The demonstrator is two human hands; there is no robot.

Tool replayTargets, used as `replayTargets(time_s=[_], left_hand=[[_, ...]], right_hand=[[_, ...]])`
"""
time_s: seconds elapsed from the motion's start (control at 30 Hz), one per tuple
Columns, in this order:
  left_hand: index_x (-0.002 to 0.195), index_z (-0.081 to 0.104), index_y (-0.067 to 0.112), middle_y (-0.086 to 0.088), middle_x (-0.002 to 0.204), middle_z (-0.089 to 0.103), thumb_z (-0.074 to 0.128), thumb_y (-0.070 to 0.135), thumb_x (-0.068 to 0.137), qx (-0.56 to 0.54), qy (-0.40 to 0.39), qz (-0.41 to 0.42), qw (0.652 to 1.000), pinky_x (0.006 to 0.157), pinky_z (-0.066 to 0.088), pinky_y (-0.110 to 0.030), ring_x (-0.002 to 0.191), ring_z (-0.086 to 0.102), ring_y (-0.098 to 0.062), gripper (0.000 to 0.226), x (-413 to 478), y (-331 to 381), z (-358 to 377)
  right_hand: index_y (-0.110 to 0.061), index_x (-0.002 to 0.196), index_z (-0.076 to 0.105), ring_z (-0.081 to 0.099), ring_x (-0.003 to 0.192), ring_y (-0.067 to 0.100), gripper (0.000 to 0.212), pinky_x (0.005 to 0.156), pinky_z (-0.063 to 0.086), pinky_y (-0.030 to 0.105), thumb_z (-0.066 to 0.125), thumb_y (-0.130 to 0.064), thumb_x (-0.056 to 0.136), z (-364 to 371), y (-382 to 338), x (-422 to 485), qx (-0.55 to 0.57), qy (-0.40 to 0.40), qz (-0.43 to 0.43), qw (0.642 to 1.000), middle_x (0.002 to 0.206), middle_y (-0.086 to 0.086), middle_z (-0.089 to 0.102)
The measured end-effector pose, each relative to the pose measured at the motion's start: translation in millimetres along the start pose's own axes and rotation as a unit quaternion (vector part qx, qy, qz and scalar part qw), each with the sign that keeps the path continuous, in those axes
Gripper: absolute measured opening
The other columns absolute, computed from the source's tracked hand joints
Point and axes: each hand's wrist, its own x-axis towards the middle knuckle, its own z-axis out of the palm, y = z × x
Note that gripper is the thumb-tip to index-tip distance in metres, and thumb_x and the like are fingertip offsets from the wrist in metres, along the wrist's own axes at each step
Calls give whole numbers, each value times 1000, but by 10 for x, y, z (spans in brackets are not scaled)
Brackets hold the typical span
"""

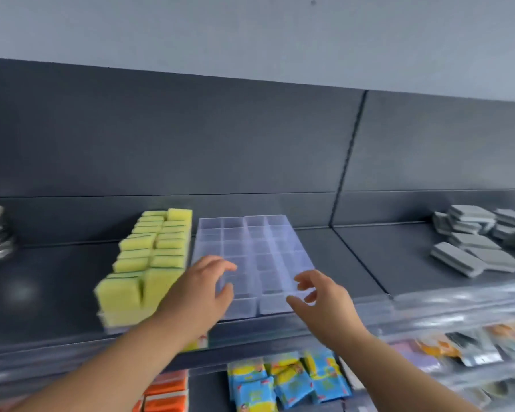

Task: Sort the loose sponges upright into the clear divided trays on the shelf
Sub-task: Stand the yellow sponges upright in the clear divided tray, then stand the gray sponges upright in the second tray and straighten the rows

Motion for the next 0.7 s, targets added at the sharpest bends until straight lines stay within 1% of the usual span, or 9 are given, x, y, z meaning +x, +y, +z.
replayTargets(time_s=[0.1,0.13,0.2,0.27,0.43,0.5,0.57,0.6,0.7], left_hand=[[128,50,30,10,134,48,57,31,89,-37,-110,2,993,100,39,-24,120,50,-9,39,-4,581,605],[130,47,30,10,135,47,58,32,89,-52,-141,-1,989,101,39,-24,120,49,-9,43,-17,795,798],[135,42,30,9,134,47,60,33,88,-84,-186,-6,979,99,38,-22,120,48,-9,50,-45,1251,1156],[138,38,31,8,133,47,62,33,87,-112,-218,-7,970,95,38,-20,118,49,-10,56,-47,1694,1474],[141,37,26,2,130,49,68,26,84,-162,-245,24,956,87,36,-19,106,49,-11,65,30,2663,2115],[142,35,28,1,133,48,68,25,83,-161,-255,42,953,92,37,-20,110,49,-12,67,110,2989,2305],[142,33,32,5,136,46,68,30,83,-154,-261,53,952,100,40,-29,118,49,-16,69,252,3225,2457],[142,32,34,6,137,45,67,32,82,-153,-263,55,951,101,41,-32,120,49,-16,69,348,3314,2526],[142,32,32,4,138,46,67,33,83,-172,-252,53,951,99,41,-32,121,48,-16,69,719,3500,2737]], right_hand=[[-29,116,53,56,85,7,38,66,44,16,68,-39,82,-529,696,-359,-14,-6,88,996,110,-10,58],[-29,119,52,57,89,8,43,71,45,18,69,-41,81,-700,938,-506,-15,-10,117,993,112,-10,58],[-31,123,51,59,97,11,52,86,48,27,70,-46,76,-1051,1414,-824,-10,-1,169,986,114,-10,60],[-32,123,53,60,101,14,57,91,49,33,73,-48,73,-1392,1833,-1141,5,26,208,978,115,-8,62],[-30,130,50,61,105,16,62,92,48,31,74,-46,75,-2179,2562,-1761,5,97,271,958,118,-4,62],[-31,131,49,60,105,15,63,92,48,29,74,-47,75,-2442,2798,-1889,12,121,283,951,118,-5,61],[-33,132,48,59,106,14,63,92,47,27,74,-47,76,-2640,2980,-1906,12,136,290,947,122,-5,61],[-34,132,48,59,107,13,63,92,47,28,73,-48,76,-2719,3057,-1873,10,143,290,946,123,-6,61],[-37,133,45,59,109,11,65,92,50,32,70,-53,76,-2877,3254,-1645,0,149,286,947,123,-9,60]])
